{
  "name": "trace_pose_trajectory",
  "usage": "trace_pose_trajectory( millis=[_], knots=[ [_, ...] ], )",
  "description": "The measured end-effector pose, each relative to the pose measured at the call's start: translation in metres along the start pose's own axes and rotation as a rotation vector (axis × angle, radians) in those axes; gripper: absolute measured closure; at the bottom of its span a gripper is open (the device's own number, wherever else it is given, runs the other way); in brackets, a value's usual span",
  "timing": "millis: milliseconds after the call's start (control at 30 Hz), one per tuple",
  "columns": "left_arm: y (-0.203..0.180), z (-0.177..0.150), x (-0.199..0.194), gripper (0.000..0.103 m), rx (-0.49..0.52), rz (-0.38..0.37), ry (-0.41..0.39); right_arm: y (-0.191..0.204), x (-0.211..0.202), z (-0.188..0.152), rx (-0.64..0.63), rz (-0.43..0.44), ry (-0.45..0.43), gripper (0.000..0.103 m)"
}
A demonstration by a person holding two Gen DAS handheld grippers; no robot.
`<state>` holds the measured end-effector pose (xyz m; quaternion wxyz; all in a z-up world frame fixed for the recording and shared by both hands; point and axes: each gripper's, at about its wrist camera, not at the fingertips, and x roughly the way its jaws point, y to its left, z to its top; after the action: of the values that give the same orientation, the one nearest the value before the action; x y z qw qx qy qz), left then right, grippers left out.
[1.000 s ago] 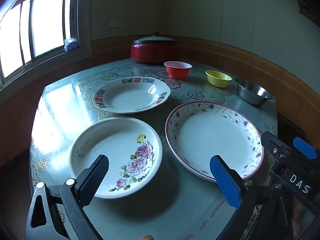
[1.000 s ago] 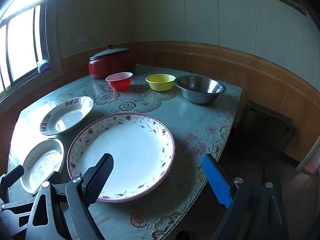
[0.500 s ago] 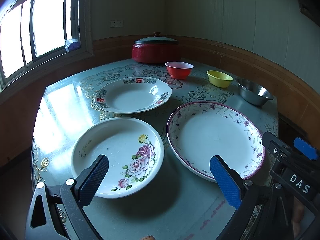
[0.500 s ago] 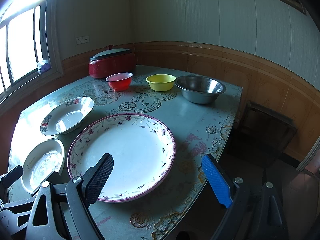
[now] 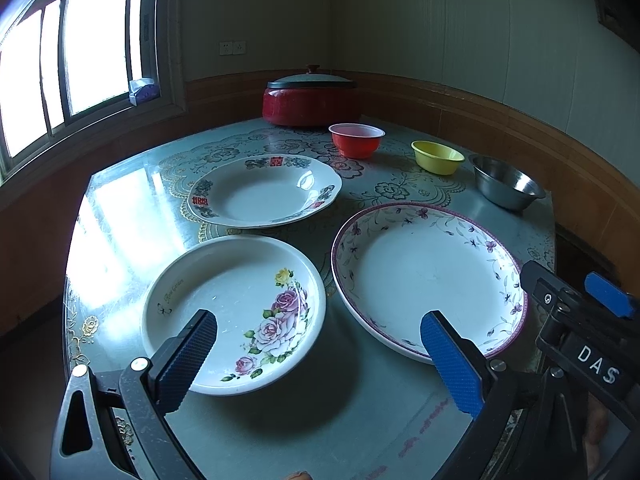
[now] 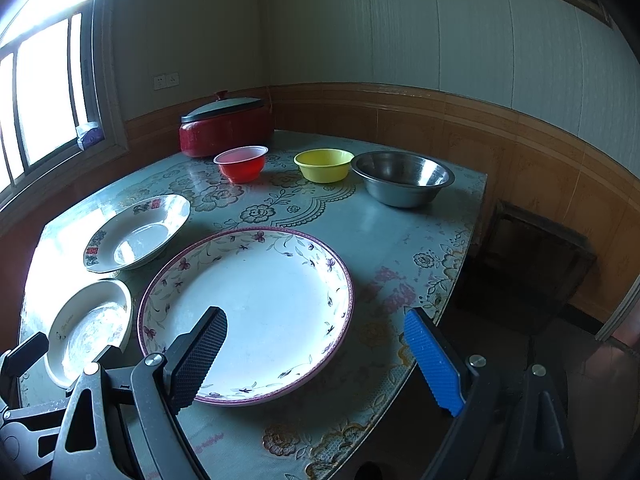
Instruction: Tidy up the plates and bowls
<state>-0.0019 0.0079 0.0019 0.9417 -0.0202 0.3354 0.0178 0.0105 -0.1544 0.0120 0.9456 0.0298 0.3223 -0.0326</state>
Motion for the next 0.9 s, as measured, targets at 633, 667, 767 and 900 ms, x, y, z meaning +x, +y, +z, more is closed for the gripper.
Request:
trace_pose_trajectory(
  millis=[633, 667, 767, 900],
  knots=[
    [-0.0007, 0.0007, -0.0016, 0.000, -0.001, 0.004, -0.004, 0.0027, 0.0003, 0.0012, 0.000, 0.010, -0.001, 0.011],
    [-0.0008, 0.0007, -0.0016, 0.000, -0.001, 0.005, -0.004, 0.0025, 0.0001, 0.0009, 0.001, 0.011, -0.002, 0.011],
    [-0.0007, 0.0007, -0.0016, 0.000, -0.001, 0.005, -0.004, 0.0018, -0.0004, 0.0007, 0.001, 0.015, -0.003, 0.011],
    [-0.0010, 0.0009, -0.0022, 0.000, 0.000, 0.006, -0.006, 0.0015, -0.0012, 0.0010, 0.000, 0.019, -0.005, 0.011]
  ],
)
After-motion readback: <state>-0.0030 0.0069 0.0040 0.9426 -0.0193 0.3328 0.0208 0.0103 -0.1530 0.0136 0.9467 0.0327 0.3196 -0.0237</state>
